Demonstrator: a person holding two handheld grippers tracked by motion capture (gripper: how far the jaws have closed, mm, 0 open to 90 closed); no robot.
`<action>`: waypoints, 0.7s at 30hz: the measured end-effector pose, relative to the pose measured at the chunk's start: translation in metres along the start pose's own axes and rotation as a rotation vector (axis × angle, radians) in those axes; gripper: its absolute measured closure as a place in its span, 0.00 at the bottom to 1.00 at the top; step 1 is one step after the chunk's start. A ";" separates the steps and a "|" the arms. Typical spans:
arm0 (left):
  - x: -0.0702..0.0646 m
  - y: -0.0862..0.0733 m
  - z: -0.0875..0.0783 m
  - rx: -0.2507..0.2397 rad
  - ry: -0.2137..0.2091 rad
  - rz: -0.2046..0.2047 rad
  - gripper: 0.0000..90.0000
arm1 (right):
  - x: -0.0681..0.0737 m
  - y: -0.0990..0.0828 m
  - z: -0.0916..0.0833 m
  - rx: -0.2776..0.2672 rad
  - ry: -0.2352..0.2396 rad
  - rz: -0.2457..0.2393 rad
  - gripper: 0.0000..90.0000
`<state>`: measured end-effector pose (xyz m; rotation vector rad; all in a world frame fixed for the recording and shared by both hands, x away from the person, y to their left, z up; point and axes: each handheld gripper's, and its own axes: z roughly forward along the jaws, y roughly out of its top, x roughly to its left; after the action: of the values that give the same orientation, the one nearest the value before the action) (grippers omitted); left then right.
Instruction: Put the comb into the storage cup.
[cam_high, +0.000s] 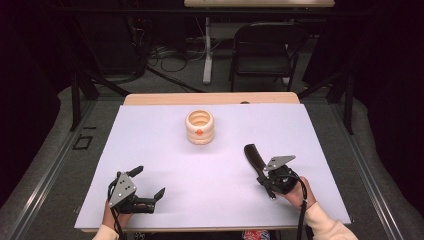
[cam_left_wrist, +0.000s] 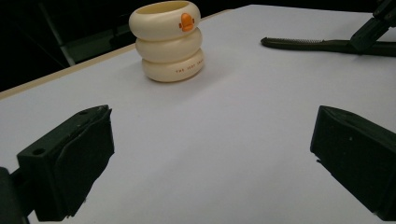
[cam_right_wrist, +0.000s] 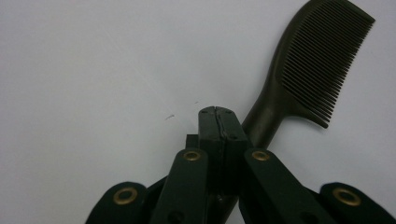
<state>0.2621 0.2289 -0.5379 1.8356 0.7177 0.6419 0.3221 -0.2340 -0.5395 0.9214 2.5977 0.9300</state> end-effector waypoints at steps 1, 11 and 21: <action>0.000 0.000 0.000 0.000 0.001 -0.001 0.00 | -0.001 0.000 0.000 -0.004 -0.008 0.006 1.00; 0.000 0.000 -0.001 0.001 0.002 0.001 0.00 | -0.004 -0.002 -0.002 0.001 -0.025 0.010 1.00; 0.000 0.001 -0.002 -0.005 0.006 0.007 0.00 | -0.004 -0.002 -0.002 0.015 -0.027 0.011 1.00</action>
<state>0.2613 0.2300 -0.5368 1.8333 0.7137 0.6536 0.3232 -0.2386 -0.5388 0.9463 2.5830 0.8962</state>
